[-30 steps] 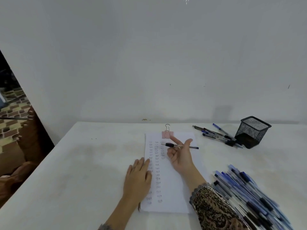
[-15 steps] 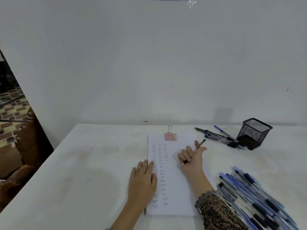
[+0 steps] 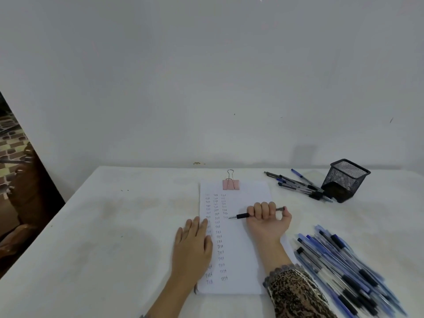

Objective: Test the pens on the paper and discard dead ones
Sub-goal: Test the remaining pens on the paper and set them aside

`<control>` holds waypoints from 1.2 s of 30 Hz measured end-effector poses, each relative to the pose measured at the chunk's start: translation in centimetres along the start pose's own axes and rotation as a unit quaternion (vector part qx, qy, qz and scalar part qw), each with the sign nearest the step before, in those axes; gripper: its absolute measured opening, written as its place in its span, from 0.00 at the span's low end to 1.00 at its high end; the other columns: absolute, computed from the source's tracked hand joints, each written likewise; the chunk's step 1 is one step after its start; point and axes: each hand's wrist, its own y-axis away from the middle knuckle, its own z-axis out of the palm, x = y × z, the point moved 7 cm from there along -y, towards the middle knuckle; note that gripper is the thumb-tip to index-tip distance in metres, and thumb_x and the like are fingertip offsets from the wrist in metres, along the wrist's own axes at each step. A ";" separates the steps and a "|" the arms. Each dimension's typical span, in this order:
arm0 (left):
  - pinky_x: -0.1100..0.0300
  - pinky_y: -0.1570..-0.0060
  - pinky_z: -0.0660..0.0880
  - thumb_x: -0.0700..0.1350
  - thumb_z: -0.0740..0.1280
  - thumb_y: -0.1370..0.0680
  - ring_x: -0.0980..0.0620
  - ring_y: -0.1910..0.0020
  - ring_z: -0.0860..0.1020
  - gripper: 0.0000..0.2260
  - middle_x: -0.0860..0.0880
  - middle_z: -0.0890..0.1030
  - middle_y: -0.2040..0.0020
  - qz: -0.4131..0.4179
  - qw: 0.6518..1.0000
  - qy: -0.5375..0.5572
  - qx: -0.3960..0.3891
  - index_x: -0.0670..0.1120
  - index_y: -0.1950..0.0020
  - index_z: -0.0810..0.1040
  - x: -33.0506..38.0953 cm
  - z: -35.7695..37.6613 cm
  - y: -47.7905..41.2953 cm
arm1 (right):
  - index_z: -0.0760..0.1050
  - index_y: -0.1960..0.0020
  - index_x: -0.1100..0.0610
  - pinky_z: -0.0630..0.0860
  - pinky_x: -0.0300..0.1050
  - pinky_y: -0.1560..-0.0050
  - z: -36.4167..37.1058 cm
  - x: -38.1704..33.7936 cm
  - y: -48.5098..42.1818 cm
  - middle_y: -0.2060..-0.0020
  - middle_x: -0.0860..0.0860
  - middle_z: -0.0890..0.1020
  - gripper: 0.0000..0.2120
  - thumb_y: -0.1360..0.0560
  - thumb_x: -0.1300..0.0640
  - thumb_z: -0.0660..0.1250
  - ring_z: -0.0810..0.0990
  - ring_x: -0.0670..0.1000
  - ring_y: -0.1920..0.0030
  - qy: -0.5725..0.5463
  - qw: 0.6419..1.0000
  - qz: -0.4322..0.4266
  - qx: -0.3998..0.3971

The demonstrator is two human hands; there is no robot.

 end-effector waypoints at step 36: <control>0.56 0.27 0.41 0.55 0.38 0.22 0.53 0.24 0.44 0.26 0.52 0.47 0.23 0.001 1.000 -0.007 -0.011 0.52 0.24 0.48 0.2 -0.1 0.1 | 0.77 0.67 0.52 0.59 0.42 0.68 0.1 -0.2 0.8 0.79 0.48 0.60 0.18 0.55 0.48 0.76 0.59 0.49 0.77 0.021 0.999 -0.033 0.003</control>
